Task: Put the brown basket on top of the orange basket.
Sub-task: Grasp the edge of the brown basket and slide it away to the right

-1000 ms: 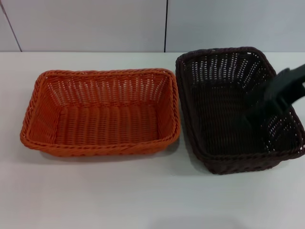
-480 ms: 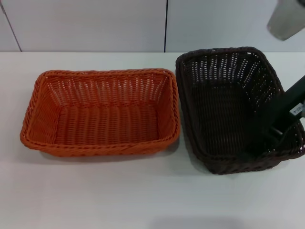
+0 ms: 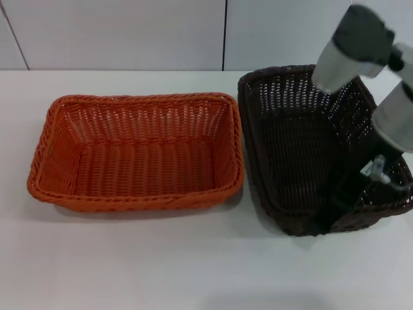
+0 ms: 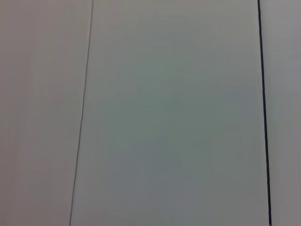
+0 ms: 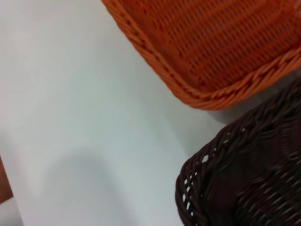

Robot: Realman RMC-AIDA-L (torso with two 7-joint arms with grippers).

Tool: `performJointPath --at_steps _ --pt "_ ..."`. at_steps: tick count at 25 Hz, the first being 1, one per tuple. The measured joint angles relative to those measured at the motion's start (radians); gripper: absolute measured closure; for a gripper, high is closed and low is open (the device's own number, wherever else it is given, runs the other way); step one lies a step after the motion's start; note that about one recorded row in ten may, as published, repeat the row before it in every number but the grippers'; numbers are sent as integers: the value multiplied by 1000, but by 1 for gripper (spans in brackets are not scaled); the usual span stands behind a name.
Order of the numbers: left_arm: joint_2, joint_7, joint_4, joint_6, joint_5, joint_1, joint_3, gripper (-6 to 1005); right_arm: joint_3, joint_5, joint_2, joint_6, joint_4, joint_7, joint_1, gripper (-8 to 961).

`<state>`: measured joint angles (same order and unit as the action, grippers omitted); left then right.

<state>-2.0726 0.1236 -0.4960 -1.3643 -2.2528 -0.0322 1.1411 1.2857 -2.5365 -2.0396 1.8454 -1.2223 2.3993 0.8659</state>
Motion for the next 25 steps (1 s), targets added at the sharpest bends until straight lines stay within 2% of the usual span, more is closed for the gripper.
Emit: performJointPath --at_steps 5,12,20,25 --pt "2 -42 12 0 0 0 -1 199 46 -37 -21 -31 61 -1 6 124" --pt "2 -43 15 -1 0 2 -10 199 63 -43 -25 -93 124 -1 1 126" --pt "4 -43 17 -1 -3 7 -12 199 154 -73 -32 -139 123 1 -22 129" --pt "5 -44 19 -1 -2 6 -12 199 166 -76 -33 -135 114 10 -24 289"
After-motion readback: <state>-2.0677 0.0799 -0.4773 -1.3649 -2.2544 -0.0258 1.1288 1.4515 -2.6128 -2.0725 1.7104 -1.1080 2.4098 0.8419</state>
